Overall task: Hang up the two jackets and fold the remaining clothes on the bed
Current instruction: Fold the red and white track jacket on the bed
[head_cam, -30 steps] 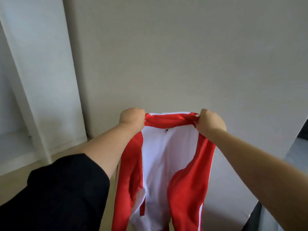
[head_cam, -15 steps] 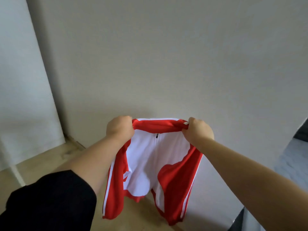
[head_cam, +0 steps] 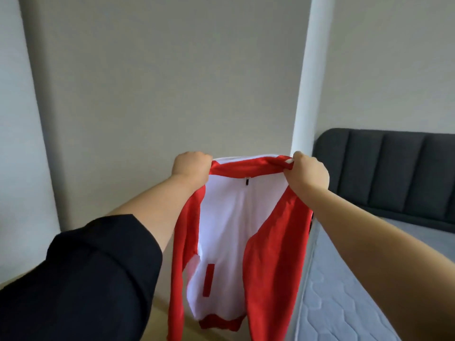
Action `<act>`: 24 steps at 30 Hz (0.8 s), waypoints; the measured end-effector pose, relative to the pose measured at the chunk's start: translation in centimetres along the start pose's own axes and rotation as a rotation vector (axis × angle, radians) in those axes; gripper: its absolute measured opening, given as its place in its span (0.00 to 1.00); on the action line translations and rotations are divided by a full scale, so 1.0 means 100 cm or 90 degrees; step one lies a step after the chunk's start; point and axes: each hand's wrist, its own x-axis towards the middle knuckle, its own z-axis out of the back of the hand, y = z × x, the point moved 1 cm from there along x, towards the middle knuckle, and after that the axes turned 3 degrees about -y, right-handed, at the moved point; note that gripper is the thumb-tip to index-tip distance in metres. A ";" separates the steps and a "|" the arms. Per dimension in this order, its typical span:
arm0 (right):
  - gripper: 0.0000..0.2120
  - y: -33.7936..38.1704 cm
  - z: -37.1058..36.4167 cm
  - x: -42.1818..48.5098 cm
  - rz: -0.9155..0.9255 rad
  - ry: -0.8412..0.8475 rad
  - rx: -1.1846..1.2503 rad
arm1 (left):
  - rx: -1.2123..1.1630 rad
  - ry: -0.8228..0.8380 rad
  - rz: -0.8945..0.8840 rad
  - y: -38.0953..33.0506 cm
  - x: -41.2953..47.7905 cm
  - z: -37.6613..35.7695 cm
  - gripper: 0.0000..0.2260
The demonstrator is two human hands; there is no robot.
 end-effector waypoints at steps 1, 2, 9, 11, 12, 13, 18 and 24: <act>0.09 -0.011 0.019 -0.001 -0.008 -0.016 -0.012 | 0.017 -0.012 -0.032 -0.012 0.000 0.014 0.10; 0.09 -0.021 0.037 -0.001 -0.015 -0.032 -0.025 | 0.030 -0.028 -0.060 -0.023 -0.001 0.027 0.10; 0.04 -0.085 0.133 -0.015 -0.066 -0.121 -0.081 | 0.022 -0.114 -0.109 -0.108 -0.002 0.095 0.12; 0.03 -0.106 0.146 -0.022 -0.082 -0.143 -0.097 | -0.004 -0.107 -0.107 -0.135 -0.002 0.098 0.12; 0.03 -0.117 0.150 -0.027 -0.088 -0.153 -0.108 | -0.023 -0.102 -0.103 -0.149 -0.002 0.097 0.13; 0.04 -0.130 0.151 -0.032 -0.092 -0.162 -0.121 | -0.045 -0.094 -0.098 -0.163 -0.002 0.093 0.13; 0.09 -0.202 0.120 -0.076 -0.113 -0.032 -0.222 | -0.146 0.067 -0.079 -0.242 -0.020 0.033 0.11; 0.15 -0.270 0.030 -0.147 -0.233 0.286 -0.267 | -0.380 0.376 0.058 -0.313 -0.073 -0.090 0.06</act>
